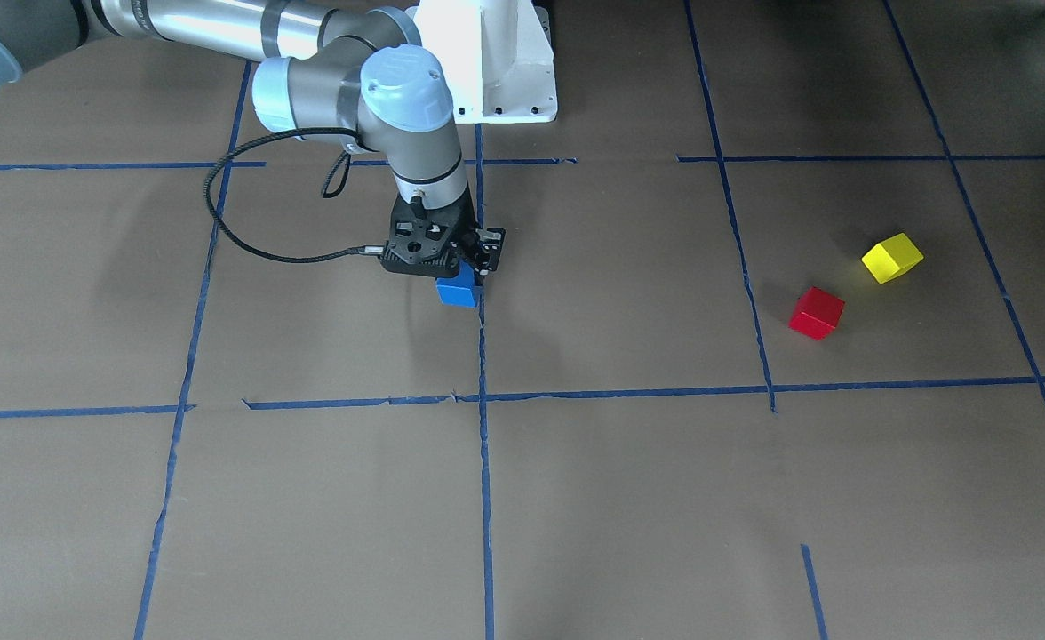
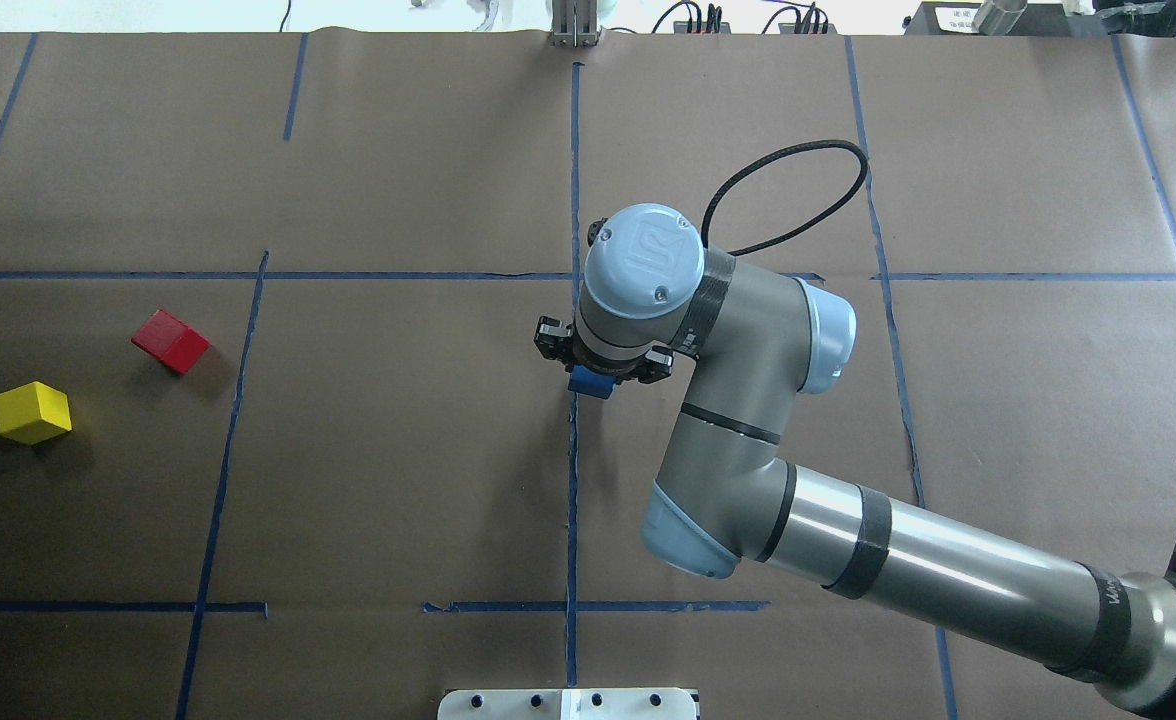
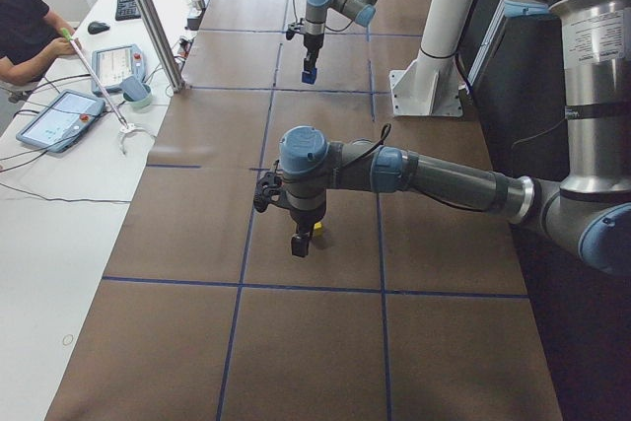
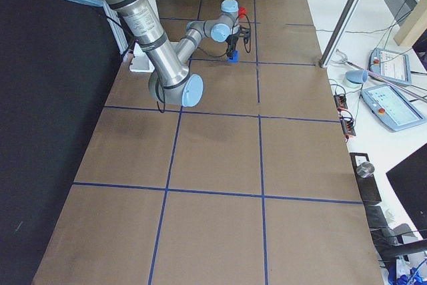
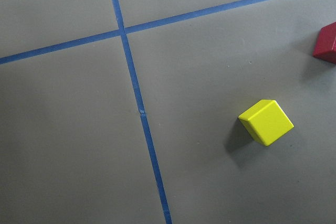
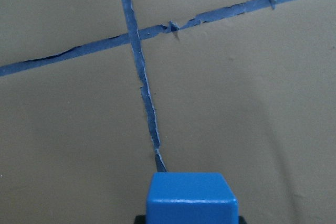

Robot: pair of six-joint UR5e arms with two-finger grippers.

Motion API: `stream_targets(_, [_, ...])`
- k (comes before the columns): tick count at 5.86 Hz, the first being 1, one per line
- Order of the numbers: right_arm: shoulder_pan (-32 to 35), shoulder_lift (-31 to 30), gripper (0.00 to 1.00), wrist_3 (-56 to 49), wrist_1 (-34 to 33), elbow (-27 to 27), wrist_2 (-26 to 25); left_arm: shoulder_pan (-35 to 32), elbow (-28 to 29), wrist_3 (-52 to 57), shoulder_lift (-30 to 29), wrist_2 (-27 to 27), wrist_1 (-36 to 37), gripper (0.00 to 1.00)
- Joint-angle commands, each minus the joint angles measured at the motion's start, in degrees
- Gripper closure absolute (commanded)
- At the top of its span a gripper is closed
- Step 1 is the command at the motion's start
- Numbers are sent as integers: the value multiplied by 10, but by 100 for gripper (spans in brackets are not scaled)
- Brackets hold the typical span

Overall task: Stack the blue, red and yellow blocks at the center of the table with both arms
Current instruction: 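Carry the blue cube with the right gripper to the table center, then lower the blue cube onto the center and open the right gripper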

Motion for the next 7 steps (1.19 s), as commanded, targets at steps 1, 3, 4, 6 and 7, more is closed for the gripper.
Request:
stream_targets(1, [-10, 6, 89, -4, 19, -21, -9, -1, 0, -3, 2, -30, -1, 0])
stream_targets(3, [-14, 9, 86, -16, 20, -24, -9, 0, 3, -2, 2, -36, -1, 0])
stream_targets(4, [-18, 9, 65, -66, 19, -24, -9, 0, 4, 0, 2, -36, -1, 0])
stream_targets(6, [-22, 9, 43, -82, 19, -25, -10, 0, 4, 0, 2, -36, -1, 0])
stream_targets(7, [-26, 13, 35, -82, 19, -31, -18, 0, 5, 0, 2, -36, -1, 0])
